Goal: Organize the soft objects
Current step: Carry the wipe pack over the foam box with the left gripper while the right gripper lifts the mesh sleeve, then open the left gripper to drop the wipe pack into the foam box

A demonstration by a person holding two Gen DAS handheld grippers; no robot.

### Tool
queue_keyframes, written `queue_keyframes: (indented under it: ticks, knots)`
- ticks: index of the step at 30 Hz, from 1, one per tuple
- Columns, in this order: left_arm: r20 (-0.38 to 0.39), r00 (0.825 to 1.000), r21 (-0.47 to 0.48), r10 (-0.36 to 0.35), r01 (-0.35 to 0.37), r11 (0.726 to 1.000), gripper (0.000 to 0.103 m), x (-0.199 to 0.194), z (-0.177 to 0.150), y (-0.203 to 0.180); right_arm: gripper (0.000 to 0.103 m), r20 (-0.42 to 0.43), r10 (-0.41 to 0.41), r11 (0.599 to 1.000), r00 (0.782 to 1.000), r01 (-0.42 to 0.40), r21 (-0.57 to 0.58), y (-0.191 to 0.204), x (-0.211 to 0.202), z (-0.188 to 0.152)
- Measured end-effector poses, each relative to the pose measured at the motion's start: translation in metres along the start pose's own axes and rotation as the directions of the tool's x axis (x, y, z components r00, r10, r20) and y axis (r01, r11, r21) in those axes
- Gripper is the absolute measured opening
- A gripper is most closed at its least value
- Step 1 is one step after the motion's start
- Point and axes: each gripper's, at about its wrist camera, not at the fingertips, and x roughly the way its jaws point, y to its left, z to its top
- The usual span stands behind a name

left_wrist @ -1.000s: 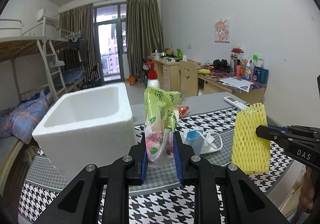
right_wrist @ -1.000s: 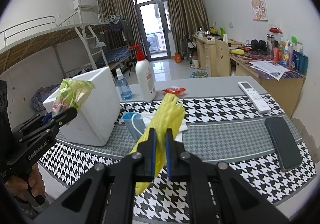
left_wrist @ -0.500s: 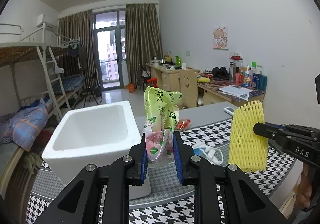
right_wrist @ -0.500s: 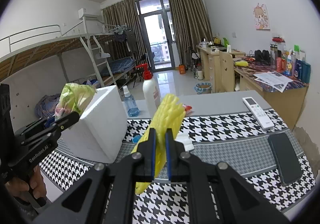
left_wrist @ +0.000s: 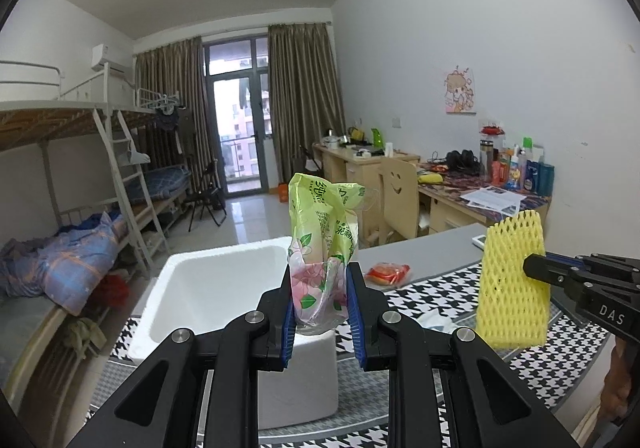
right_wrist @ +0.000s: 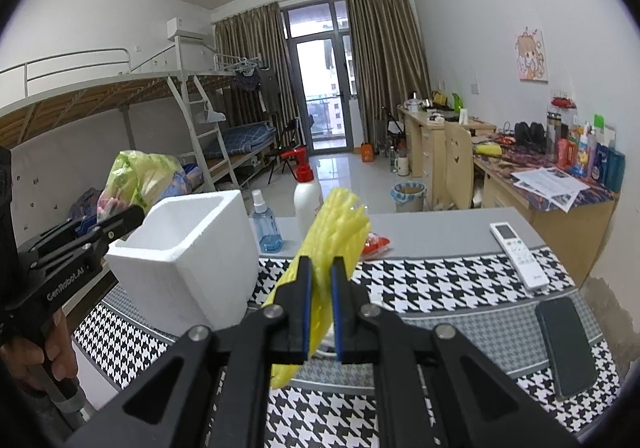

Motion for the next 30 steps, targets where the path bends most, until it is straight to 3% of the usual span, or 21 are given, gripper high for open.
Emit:
queue_keyframes:
  ticks: [30]
  knots:
    - [-0.033, 0.991, -0.041, 0.133, -0.134, 0.99, 0.024, 0.025, 0.012, 0.039, 0.011, 0.0, 0.148, 0.988, 0.989, -0.148, -0.045, 0.039, 0.029, 0.021]
